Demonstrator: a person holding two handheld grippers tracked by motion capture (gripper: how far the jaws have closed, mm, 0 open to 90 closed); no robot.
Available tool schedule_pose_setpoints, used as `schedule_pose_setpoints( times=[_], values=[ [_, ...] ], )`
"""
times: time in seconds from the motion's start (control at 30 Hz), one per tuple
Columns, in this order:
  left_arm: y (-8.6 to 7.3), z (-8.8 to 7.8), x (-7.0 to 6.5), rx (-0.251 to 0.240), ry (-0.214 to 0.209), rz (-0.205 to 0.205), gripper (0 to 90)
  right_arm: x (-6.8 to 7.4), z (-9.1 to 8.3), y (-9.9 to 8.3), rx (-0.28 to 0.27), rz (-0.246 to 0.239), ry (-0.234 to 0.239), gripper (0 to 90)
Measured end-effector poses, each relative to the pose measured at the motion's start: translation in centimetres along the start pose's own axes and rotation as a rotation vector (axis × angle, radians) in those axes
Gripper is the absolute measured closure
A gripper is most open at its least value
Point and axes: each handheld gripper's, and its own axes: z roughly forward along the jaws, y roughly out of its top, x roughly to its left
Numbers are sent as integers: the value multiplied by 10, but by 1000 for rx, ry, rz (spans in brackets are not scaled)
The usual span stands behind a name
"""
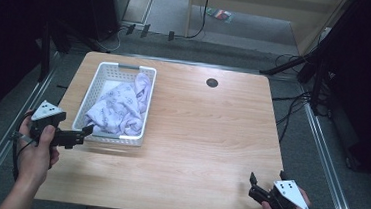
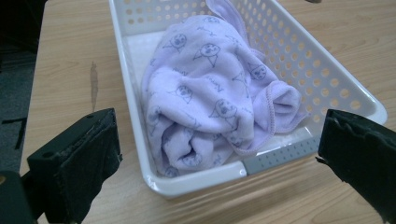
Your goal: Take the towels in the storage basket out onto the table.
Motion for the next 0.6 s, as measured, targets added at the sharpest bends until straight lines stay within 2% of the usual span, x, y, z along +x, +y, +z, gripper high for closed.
schedule_pose_setpoints(
  times=[0.03,0.1,0.33,0.53,0.6],
  values=[
    [7,4,-2,15,0,12,0,0,0,0,-1,1,-3,43],
    [9,6,-3,18,0,10,0,0,0,0,-1,1,-4,43],
    [33,23,-13,87,-5,61,0,0,0,0,-1,0,-3,43],
    [45,34,-19,127,-16,79,0,0,0,0,-1,1,-3,43],
    [52,41,-20,159,-19,74,0,0,0,0,0,1,-2,43]
  ],
)
